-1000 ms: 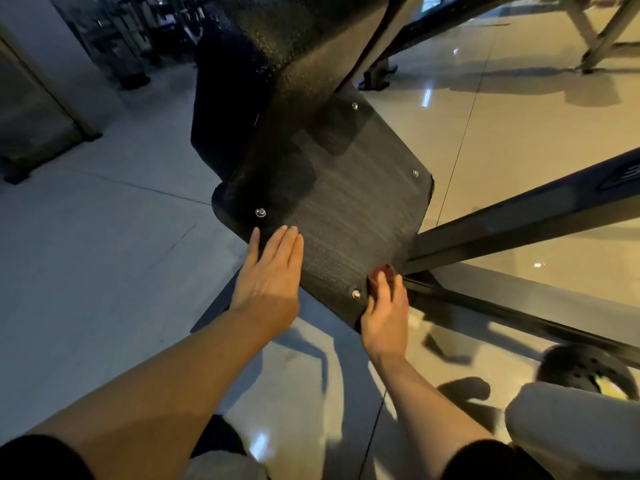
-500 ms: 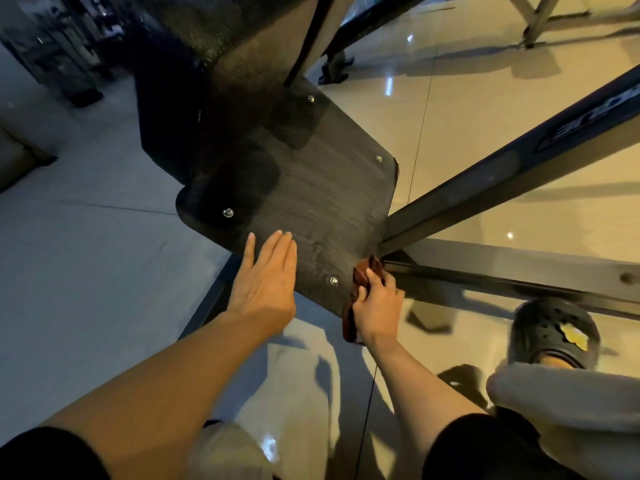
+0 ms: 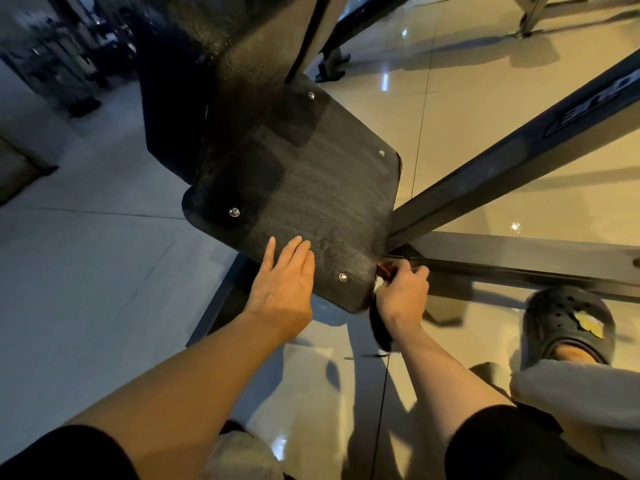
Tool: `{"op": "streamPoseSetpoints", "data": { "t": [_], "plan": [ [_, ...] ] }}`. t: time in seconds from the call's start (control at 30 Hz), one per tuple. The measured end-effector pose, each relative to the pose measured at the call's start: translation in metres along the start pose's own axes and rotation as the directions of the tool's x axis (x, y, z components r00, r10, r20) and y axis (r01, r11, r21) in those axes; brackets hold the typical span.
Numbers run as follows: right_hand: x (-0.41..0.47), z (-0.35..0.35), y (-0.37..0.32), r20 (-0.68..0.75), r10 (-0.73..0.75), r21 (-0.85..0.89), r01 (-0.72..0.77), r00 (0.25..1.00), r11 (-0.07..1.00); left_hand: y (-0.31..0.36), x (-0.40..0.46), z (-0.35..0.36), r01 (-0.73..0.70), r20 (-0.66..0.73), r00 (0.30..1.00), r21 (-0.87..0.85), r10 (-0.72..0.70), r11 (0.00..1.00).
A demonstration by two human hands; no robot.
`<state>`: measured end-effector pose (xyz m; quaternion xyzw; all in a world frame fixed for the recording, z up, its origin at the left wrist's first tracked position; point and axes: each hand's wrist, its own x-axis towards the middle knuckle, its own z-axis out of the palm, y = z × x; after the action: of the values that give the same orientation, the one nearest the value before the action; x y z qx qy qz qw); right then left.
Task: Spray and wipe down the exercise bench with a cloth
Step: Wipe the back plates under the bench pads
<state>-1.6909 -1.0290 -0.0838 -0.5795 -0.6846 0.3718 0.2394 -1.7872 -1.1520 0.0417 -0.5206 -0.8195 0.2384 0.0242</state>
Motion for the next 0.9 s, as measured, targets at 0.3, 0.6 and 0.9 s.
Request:
{"op": "streamPoseSetpoints", "data": {
  "t": [0.3, 0.6, 0.9],
  "plan": [
    [-0.011, 0.021, -0.07, 0.097, -0.482, 0.155, 0.465, 0.871, 0.871, -0.016, -0.001, 0.003, 0.076, -0.024, 0.997, -0.011, -0.076, 0.997],
    [0.004, 0.012, -0.015, 0.03, 0.065, 0.049, -0.066, 0.997, 0.997, -0.014, 0.003, 0.004, 0.048, -0.031, 0.998, -0.012, -0.048, 0.999],
    [-0.013, 0.024, -0.05, 0.051, -0.303, 0.017, 0.303, 0.952, 0.953, -0.017, -0.001, 0.005, 0.061, -0.031, 0.998, -0.023, -0.062, 0.998]
  ]
}}
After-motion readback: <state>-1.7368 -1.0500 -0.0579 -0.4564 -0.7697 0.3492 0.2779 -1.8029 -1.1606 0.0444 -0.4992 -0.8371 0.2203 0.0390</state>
